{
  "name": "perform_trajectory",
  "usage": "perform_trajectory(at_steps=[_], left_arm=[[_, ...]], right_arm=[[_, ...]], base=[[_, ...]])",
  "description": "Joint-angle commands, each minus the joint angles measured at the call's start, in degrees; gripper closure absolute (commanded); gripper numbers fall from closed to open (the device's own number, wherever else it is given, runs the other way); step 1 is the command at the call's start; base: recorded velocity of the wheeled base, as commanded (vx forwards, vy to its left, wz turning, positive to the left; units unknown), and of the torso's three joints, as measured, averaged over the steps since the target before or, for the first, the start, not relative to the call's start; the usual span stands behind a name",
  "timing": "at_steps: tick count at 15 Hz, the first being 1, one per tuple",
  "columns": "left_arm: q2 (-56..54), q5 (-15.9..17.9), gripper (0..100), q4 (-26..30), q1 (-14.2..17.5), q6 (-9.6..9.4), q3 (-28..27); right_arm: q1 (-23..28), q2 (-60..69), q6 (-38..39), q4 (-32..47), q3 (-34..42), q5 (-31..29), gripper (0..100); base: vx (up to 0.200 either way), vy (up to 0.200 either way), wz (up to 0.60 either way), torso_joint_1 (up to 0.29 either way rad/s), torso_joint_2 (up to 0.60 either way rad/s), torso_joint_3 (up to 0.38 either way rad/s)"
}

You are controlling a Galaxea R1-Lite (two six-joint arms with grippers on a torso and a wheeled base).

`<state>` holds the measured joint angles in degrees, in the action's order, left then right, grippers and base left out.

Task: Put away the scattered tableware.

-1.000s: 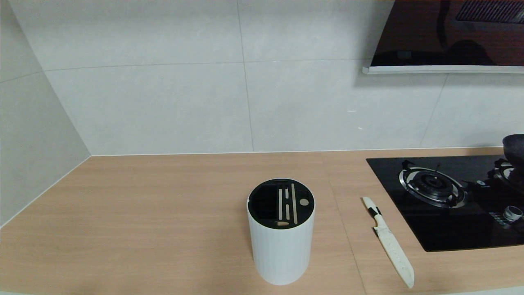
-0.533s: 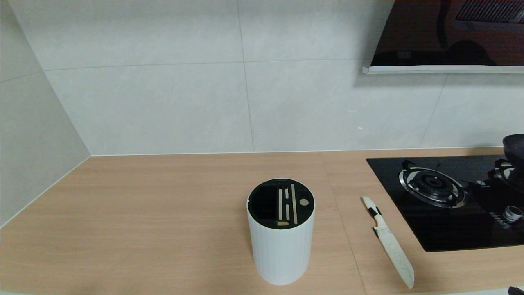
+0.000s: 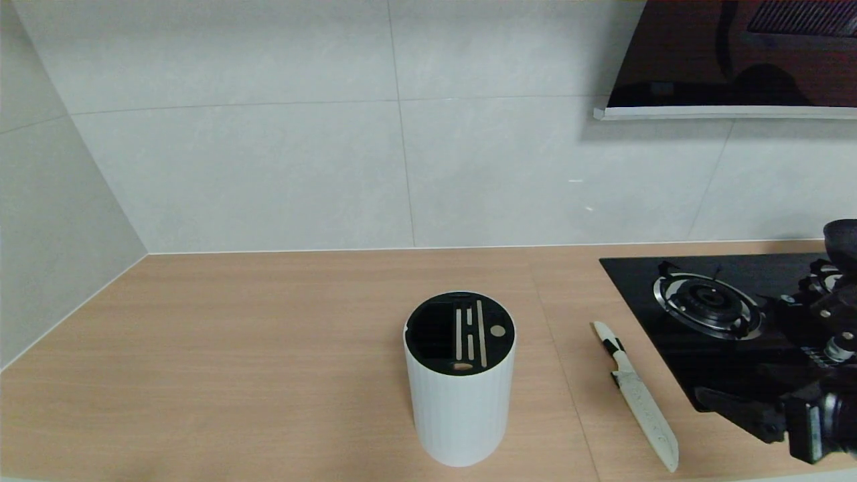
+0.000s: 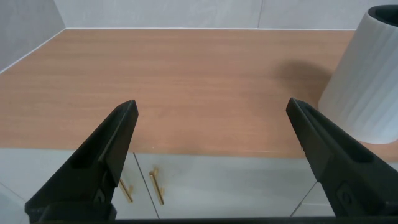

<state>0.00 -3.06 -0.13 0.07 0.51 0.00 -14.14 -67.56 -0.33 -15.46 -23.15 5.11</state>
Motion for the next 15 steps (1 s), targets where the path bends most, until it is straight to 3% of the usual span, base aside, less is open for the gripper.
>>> perform_trajectory(at_steps=[1,4,5,7,15], left_arm=[[0.0,0.0,0,0.0,0.0,0.02,0.0],[0.0,0.0,0,0.0,0.0,0.02,0.0],[0.0,0.0,0,0.0,0.0,0.02,0.0],[0.0,0.0,0,0.0,0.0,0.02,0.0],[0.1,0.0,0,0.0,0.0,0.02,0.0]], right_arm=[[-0.4,-15.8,-0.1,-7.9,-0.8,-1.8,0],[-1.3,-22.3,0.0,-13.4,-1.0,-2.6,0],[-1.5,-28.3,0.0,-18.6,-0.9,-5.0,0],[-1.5,-32.3,0.1,-21.4,-0.8,-7.3,0],[-1.3,-47.9,0.2,-35.3,-1.8,-9.3,0]], base=[[0.000,0.000,0.00,0.000,0.00,0.000],[0.000,0.000,0.00,0.000,0.00,0.000],[0.000,0.000,0.00,0.000,0.00,0.000],[0.000,0.000,0.00,0.000,0.00,0.000],[0.000,0.000,0.00,0.000,0.00,0.000]])
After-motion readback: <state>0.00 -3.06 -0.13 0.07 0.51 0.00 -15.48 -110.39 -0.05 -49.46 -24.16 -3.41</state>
